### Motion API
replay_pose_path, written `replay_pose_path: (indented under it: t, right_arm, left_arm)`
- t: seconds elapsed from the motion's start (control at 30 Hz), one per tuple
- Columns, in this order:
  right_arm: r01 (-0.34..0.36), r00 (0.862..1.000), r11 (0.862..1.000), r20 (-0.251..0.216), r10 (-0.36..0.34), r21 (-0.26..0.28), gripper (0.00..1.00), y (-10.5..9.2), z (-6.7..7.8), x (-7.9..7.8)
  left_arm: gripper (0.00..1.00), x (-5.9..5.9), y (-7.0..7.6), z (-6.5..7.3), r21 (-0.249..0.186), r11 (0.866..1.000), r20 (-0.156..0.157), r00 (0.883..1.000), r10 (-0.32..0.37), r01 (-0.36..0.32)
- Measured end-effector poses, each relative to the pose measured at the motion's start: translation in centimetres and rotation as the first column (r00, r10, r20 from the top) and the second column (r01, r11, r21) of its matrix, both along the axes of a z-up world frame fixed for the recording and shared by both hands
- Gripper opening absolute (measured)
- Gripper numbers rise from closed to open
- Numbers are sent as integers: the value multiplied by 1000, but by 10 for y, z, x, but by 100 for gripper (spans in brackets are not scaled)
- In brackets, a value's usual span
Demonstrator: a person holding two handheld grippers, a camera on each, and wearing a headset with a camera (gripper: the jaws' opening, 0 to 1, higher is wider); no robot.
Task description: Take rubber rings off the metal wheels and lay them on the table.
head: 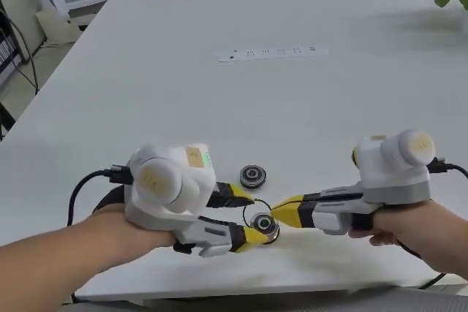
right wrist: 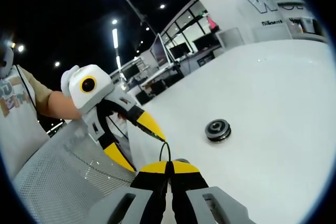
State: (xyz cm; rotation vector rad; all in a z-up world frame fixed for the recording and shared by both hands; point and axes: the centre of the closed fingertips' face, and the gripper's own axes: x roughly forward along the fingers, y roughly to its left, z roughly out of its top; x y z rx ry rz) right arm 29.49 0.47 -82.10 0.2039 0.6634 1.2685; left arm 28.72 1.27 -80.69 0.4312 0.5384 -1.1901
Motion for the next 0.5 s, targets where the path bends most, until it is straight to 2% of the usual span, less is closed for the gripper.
replay_pose_path:
  t: [0.27, 0.5]
  right_arm:
    - [-7, 1000, 1000, 5, 7, 12, 0, 3, 8, 0]
    - [-15, 1000, 1000, 13, 15, 22, 0, 6, 16, 6]
  left_arm:
    - [43, 1, 12, 21, -38, 999, 23, 999, 34, -33]
    - [51, 1, 25, 31, -53, 997, 33, 998, 59, -57]
